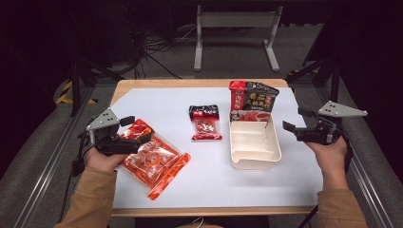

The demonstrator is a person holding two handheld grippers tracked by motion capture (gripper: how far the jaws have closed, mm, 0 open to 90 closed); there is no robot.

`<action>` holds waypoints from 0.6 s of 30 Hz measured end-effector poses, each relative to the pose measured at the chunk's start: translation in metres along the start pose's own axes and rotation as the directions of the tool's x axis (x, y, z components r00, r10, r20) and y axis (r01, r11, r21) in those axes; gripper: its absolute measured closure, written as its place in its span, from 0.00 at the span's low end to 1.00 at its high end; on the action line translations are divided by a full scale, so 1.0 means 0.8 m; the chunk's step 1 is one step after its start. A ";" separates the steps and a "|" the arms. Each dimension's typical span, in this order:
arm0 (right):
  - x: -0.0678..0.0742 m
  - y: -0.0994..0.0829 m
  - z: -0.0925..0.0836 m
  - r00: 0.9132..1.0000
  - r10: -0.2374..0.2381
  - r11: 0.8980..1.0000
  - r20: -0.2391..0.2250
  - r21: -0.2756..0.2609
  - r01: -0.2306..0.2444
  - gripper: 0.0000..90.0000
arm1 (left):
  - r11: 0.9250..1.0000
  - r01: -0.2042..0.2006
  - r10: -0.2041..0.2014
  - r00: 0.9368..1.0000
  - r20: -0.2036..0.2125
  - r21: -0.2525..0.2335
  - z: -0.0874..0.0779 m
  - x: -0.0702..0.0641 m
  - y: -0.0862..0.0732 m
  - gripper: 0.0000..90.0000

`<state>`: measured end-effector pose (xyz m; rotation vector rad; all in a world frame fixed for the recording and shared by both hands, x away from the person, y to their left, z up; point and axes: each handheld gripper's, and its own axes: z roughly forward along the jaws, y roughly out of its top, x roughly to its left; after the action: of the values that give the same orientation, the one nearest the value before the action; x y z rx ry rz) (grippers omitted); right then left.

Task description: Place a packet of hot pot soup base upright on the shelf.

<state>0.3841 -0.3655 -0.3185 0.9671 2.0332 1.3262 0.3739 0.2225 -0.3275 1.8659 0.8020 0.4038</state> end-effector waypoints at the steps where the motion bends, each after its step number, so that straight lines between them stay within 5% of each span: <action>1: 0.001 -0.002 0.000 1.000 0.005 1.000 -0.001 -0.006 -0.005 0.18 | 1.000 0.000 0.000 1.000 -0.002 -0.001 -0.001 0.002 0.000 0.12; 5: 0.003 -0.008 -0.001 1.000 0.003 0.999 -0.007 -0.032 -0.003 0.18 | 1.000 0.006 -0.006 1.000 -0.016 -0.005 -0.003 0.007 -0.002 0.12; 13: 0.001 -0.019 0.000 1.000 0.021 1.000 -0.010 -0.005 -0.021 0.18 | 1.000 0.007 -0.007 0.998 -0.068 0.001 -0.010 0.023 -0.008 0.11; 18: -0.002 -0.026 0.002 1.000 0.024 1.000 0.005 0.015 -0.024 0.17 | 0.999 0.039 -0.041 0.994 -0.103 -0.020 -0.016 0.035 -0.017 0.10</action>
<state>0.3806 -0.3717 -0.3383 1.0035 2.0368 1.3214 0.3820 0.2536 -0.3364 1.8214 0.9014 0.4838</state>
